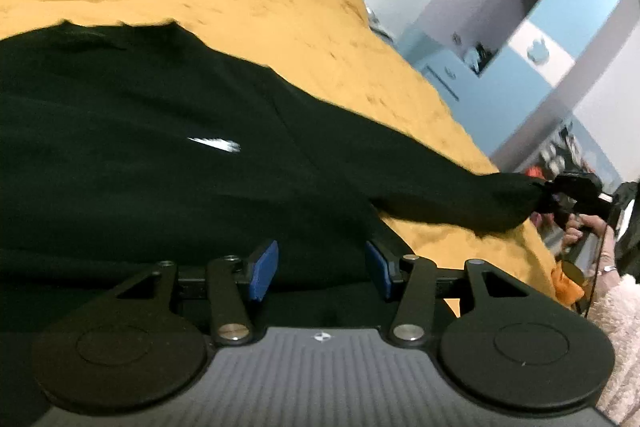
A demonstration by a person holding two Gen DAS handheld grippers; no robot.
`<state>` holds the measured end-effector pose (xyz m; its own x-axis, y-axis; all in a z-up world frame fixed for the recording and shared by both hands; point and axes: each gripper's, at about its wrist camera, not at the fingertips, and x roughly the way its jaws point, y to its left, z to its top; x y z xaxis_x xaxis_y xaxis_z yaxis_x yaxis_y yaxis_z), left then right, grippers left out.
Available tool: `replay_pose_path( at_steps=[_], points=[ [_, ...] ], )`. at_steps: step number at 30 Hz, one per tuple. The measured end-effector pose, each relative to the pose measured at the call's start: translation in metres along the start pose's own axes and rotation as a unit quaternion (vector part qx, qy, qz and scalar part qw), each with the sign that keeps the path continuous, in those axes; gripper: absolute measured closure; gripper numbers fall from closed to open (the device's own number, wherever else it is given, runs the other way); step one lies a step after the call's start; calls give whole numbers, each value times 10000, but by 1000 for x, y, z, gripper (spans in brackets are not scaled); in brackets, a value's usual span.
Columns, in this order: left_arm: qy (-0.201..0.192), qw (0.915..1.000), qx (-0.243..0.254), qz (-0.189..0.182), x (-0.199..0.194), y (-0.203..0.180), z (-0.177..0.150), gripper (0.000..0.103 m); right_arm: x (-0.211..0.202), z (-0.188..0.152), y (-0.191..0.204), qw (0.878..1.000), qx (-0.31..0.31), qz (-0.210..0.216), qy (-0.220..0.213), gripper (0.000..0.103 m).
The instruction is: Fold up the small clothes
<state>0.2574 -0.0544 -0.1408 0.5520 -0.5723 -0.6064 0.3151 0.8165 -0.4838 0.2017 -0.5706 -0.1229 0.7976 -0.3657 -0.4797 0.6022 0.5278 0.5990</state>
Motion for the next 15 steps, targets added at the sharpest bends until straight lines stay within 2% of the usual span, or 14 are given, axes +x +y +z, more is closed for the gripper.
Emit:
replay_pose_path(
  at_steps=[5, 8, 12, 15],
  points=[
    [-433, 9975, -536, 175, -47, 43, 1, 44, -36, -26, 96, 9938, -532, 959, 167, 96],
    [-809, 9902, -1114, 248, -74, 81, -4, 45, -60, -61, 161, 9826, -901, 1577, 400, 96],
    [-1140, 9795, -1640, 273, -103, 121, -13, 45, -89, -135, 242, 9560, -1522, 2353, 870, 96],
    [-1458, 9712, -1858, 326, -122, 143, -24, 45, -104, -212, 293, 9266, -2121, 2829, 1282, 96]
  ],
)
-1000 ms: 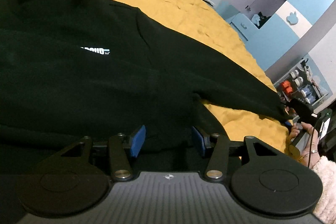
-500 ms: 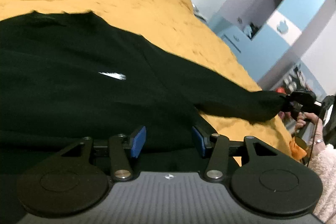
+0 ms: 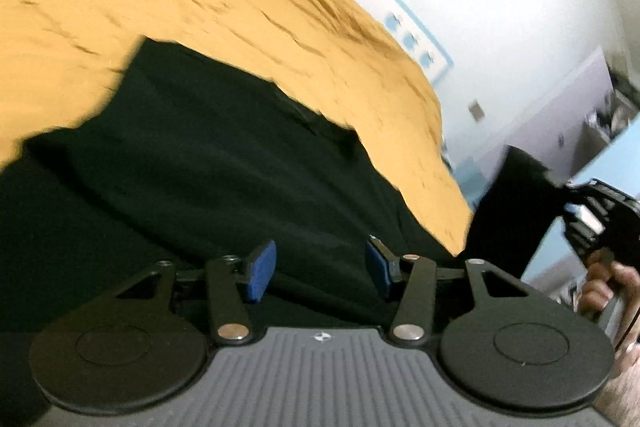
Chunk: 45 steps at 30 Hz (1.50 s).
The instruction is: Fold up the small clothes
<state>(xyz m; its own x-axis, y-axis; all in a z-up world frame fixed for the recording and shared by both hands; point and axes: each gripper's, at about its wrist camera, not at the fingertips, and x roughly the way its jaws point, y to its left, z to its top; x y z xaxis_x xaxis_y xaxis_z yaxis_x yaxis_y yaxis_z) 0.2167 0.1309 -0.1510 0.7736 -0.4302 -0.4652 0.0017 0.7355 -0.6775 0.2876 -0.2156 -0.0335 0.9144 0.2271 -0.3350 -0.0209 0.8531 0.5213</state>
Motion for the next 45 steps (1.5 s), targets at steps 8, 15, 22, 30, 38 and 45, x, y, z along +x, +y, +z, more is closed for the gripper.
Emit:
replay_pose_path(
  at_steps=[8, 15, 22, 30, 38, 45],
  points=[
    [-247, 9966, -775, 139, -20, 58, 7, 45, 98, -156, 100, 9827, -243, 877, 1616, 91],
    [-316, 9948, -915, 319, -22, 79, 22, 45, 110, -222, 109, 9610, -649, 1151, 2429, 61],
    [-119, 9980, -330, 518, 1, 62, 33, 43, 36, -152, 39, 9803, -201, 1018, 1680, 46],
    [48, 9948, 69, 1013, 18, 51, 28, 43, -30, -106, -79, 9923, 482, 6, 1144, 42],
    [-83, 9958, -257, 871, 19, 56, 40, 43, -48, -99, -143, 9879, 1052, -339, 1083, 42],
    [-330, 9932, -963, 573, 13, 77, 52, 43, -39, -101, -133, 9873, 1014, -308, 1182, 42]
  ],
)
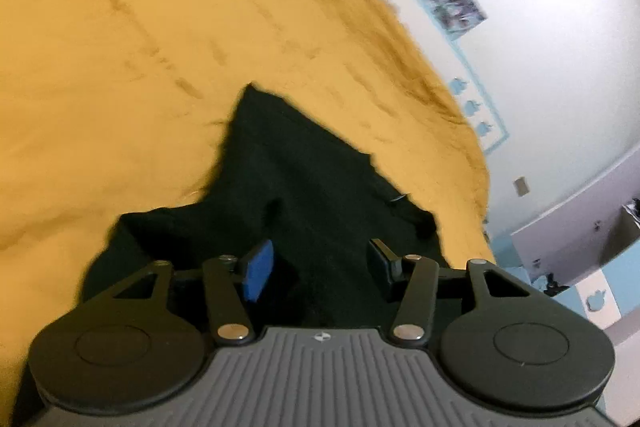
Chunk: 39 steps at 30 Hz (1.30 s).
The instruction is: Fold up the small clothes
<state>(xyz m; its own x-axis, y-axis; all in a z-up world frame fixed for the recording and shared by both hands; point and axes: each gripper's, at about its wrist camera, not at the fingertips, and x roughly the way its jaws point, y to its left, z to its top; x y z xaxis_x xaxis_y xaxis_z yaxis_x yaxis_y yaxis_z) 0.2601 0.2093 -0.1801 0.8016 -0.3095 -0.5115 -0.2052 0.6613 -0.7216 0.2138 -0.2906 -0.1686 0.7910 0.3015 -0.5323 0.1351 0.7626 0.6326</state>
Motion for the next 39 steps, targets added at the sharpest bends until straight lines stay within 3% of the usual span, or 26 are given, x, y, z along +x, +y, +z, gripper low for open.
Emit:
replay_pose_path(
  at_steps=[2, 7, 11, 14, 15, 16, 21, 25, 27, 30, 34, 36, 37, 38, 39],
  points=[
    [228, 9989, -242, 333, 8, 12, 3, 50, 4, -2, 2, 10000, -5, 40, 33, 42],
    [252, 9993, -114, 247, 12, 14, 3, 50, 10, -7, 8, 9999, -28, 102, 118, 42],
    [575, 9983, -18, -55, 32, 4, 8, 50, 14, -3, 9, 9999, -114, 16, 35, 42],
    [488, 9971, 338, -478, 41, -11, 5, 51, 14, 5, -1, 9998, 73, -147, -147, 38],
    [485, 9965, 430, -525, 43, -14, 4, 65, 15, 9, -7, 9995, 238, -146, -174, 37],
    [490, 9962, 493, -520, 46, -17, 3, 97, 16, 12, -13, 9990, 397, -134, -182, 37],
    [264, 9955, 674, -614, 43, -28, 9, 99, 31, 24, -43, 9874, 1580, 89, -43, 41],
    [-449, 9868, 847, -1302, 5, -44, 30, 99, 43, 28, -54, 9782, 2073, 94, -47, 45],
    [-600, 9858, 1184, -1027, -2, -48, 35, 99, 45, 30, -56, 9778, 2092, 89, -118, 45],
    [-70, 9945, 810, -654, 22, -21, 34, 99, 53, 33, -60, 9750, 2217, 88, -140, 43],
    [349, 9964, 731, -242, 45, 4, 13, 99, 63, 34, -67, 9677, 2518, 95, -64, 43],
    [337, 9970, 639, -265, 45, 8, 12, 99, 66, 36, -69, 9669, 2549, 6, -90, 47],
    [338, 9971, 621, -272, 45, 7, 12, 99, 68, 37, -70, 9663, 2574, -31, -55, 58],
    [343, 9969, 655, -261, 45, 5, 13, 99, 71, 38, -71, 9656, 2599, -95, 18, 93],
    [309, 9966, 705, -283, 42, 1, 15, 99, 70, 40, -73, 9644, 2639, -139, 56, 97]
  ],
)
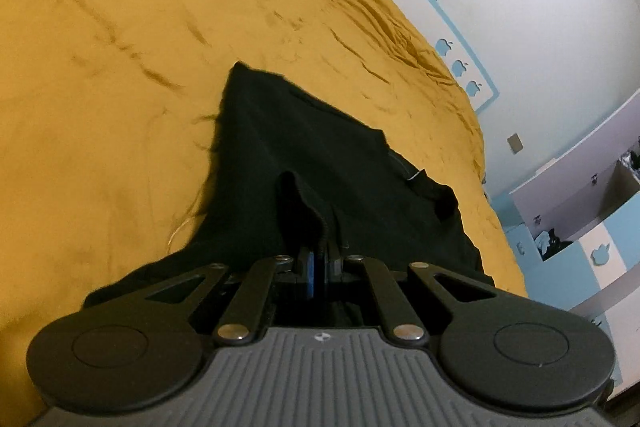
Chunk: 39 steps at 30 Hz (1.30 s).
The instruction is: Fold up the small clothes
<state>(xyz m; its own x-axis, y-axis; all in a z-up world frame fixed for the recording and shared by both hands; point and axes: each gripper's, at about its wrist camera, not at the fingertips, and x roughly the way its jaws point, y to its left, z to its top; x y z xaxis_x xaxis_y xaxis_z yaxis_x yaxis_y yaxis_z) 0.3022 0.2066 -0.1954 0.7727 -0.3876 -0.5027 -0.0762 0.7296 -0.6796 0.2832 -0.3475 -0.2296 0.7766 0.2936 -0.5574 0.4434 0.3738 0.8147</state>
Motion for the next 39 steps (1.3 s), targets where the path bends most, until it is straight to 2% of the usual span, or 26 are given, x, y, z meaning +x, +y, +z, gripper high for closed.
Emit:
replay_pose_path(
  at_steps=[3, 5, 8, 10, 12, 14, 15, 16, 17, 19, 22, 24, 26, 29, 30, 31, 33, 36, 39],
  points=[
    [-189, 9993, 169, -283, -15, -11, 6, 99, -15, -2, 9, 9997, -137, 81, -200, 101],
    [-85, 9996, 267, -31, -13, -11, 8, 99, -21, -6, 11, 9990, -247, -179, -338, 102],
    [371, 9979, 251, 476, 7, 3, 3, 99, -10, -4, -2, 9984, -199, -454, -275, 103],
    [423, 9978, 206, 461, 8, 7, 1, 94, -6, -3, -11, 9989, -24, -411, -226, 102],
    [411, 9981, 148, 429, -3, 0, 5, 93, -12, -1, -11, 9987, 60, -430, -272, 96],
    [355, 9976, 239, 551, -17, -7, 10, 86, -24, 1, -3, 9977, -95, -531, -402, 73],
    [263, 9968, 327, 677, -29, -12, 11, 79, -32, 0, 3, 9972, -243, -514, -491, 69],
    [153, 9963, 393, 742, -39, -16, 10, 79, -38, 0, 10, 9964, -435, -467, -562, 65],
    [47, 9967, 424, 691, -46, -21, 11, 79, -44, -3, 18, 9952, -644, -392, -626, 65],
    [43, 9984, 452, 325, -52, -35, 10, 69, -49, -10, 36, 9912, -1149, -155, -644, 65],
    [206, 9979, 609, 66, -40, -54, 1, 68, -38, -26, 62, 9834, -1760, 173, -397, 64],
    [383, 9969, 683, 62, -27, -57, -7, 68, -26, -38, 71, 9803, -1954, 246, -158, 65],
    [628, 9954, 685, 245, -12, -54, -15, 68, -13, -47, 77, 9756, -2195, 92, 1, 60],
    [771, 9929, 758, 488, -2, -37, -27, 69, 7, -53, 73, 9660, -2480, -721, 80, 61],
    [776, 9929, 782, 453, -1, -33, -28, 69, 11, -52, 66, 9663, -2435, -823, 130, 66],
    [785, 9931, 763, 424, -1, -29, -30, 71, 13, -50, 59, 9684, -2361, -793, 153, 72],
    [775, 9941, 662, 379, 1, -20, -31, 77, 15, -46, 46, 9724, -2217, -709, 176, 79],
    [839, 9946, 489, 354, -1, -14, -28, 79, 17, -42, 38, 9753, -2137, -520, 212, 80],
    [900, 9935, 518, 462, -14, -29, -22, 78, 15, -35, 37, 9717, -2293, -443, 363, 80]
  ],
)
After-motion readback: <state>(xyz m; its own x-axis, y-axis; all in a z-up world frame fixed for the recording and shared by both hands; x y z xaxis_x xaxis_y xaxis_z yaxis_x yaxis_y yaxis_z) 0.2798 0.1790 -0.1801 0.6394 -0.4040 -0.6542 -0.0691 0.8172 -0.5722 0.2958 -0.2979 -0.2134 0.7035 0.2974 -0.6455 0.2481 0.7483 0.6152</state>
